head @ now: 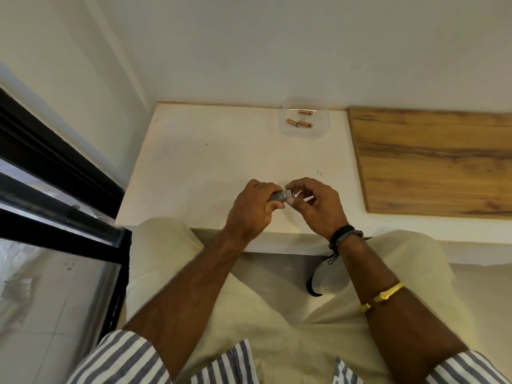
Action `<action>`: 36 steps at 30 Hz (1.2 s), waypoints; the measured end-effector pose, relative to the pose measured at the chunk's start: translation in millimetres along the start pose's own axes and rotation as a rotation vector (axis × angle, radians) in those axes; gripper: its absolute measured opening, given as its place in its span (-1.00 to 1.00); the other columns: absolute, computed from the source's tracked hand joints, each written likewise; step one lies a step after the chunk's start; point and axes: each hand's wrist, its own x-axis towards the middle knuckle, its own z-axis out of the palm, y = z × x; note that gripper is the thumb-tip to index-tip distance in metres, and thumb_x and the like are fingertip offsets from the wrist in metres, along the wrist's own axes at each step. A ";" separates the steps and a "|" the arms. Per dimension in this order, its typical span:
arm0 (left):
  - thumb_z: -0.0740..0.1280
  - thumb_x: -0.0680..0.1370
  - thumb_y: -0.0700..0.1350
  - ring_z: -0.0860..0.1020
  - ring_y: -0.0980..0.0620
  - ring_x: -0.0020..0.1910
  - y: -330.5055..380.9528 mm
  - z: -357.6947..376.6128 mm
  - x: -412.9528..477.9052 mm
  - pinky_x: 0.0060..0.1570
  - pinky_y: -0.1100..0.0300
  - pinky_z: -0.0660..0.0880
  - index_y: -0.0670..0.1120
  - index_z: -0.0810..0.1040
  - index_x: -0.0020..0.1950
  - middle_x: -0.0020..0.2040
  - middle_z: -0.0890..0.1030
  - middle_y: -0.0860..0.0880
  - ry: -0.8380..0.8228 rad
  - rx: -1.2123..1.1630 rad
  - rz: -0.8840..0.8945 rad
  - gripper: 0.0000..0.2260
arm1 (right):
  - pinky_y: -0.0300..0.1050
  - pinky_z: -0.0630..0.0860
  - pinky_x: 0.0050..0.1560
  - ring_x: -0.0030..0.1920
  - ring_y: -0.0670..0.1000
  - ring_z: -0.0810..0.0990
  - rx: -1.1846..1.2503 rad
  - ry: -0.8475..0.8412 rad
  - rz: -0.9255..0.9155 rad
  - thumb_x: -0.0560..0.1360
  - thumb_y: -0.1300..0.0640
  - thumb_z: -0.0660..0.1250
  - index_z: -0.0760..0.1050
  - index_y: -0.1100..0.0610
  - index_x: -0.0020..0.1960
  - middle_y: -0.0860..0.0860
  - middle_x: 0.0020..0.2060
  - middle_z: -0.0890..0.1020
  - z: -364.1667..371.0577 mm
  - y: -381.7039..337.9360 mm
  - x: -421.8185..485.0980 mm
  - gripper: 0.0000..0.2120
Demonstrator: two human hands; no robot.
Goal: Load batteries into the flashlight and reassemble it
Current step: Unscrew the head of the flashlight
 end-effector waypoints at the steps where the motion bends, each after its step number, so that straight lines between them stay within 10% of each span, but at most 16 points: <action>1: 0.39 0.56 -0.06 0.47 0.03 0.01 0.0 0.3 -0.1 -0.02 0.23 0.37 -0.12 0.60 0.19 0.05 0.67 -0.06 -0.002 0.004 -0.006 -0.76 | -0.44 0.49 -0.11 -0.08 -0.24 0.59 0.010 -0.010 -0.009 0.49 0.24 0.50 0.64 0.01 0.07 -0.17 -0.05 0.66 -1.3 0.0 -0.4 -0.80; 10: 0.39 0.56 -0.07 0.46 0.05 -0.01 0.5 0.4 -1.7 -0.04 0.16 0.45 -0.11 0.59 0.16 0.02 0.66 -0.04 0.010 0.013 0.021 -0.79 | -0.04 0.61 -0.14 -0.21 0.06 0.68 -0.023 0.040 0.179 0.56 -0.22 0.35 0.67 0.06 -0.07 -0.02 -0.25 0.70 2.4 -6.1 -2.7 -0.65; 21: 0.39 0.56 -0.04 0.45 0.04 0.01 0.5 -0.5 -2.7 -0.02 0.17 0.43 -0.10 0.59 0.20 0.04 0.66 -0.04 -0.019 0.009 0.000 -0.75 | -0.33 0.58 -0.04 -0.06 -0.15 0.63 -0.004 -0.035 -0.006 0.46 0.39 0.45 0.67 0.02 0.12 -0.10 0.02 0.68 -3.7 -1.0 -2.1 -0.65; 28: 0.38 0.58 -0.04 0.50 0.00 0.07 4.8 -0.2 -2.5 0.04 0.20 0.41 -0.11 0.59 0.24 0.10 0.66 -0.05 -0.043 0.018 -0.011 -0.73 | -0.38 0.52 -0.25 -0.26 -0.21 0.66 -0.020 0.024 0.138 0.57 -0.19 0.34 0.63 -0.06 0.01 -0.12 -0.19 0.69 1.3 -3.6 -4.4 -0.77; 36: 0.38 0.57 -0.06 0.49 -0.01 0.08 6.3 -2.6 -2.8 0.02 0.23 0.37 -0.11 0.58 0.23 0.10 0.66 -0.07 -0.052 0.013 -0.034 -0.74 | -0.39 0.55 -0.09 -0.12 -0.24 0.62 -0.033 0.004 -0.009 0.51 0.12 0.49 0.67 0.00 0.09 -0.21 -0.12 0.65 0.5 4.5 -2.9 -0.83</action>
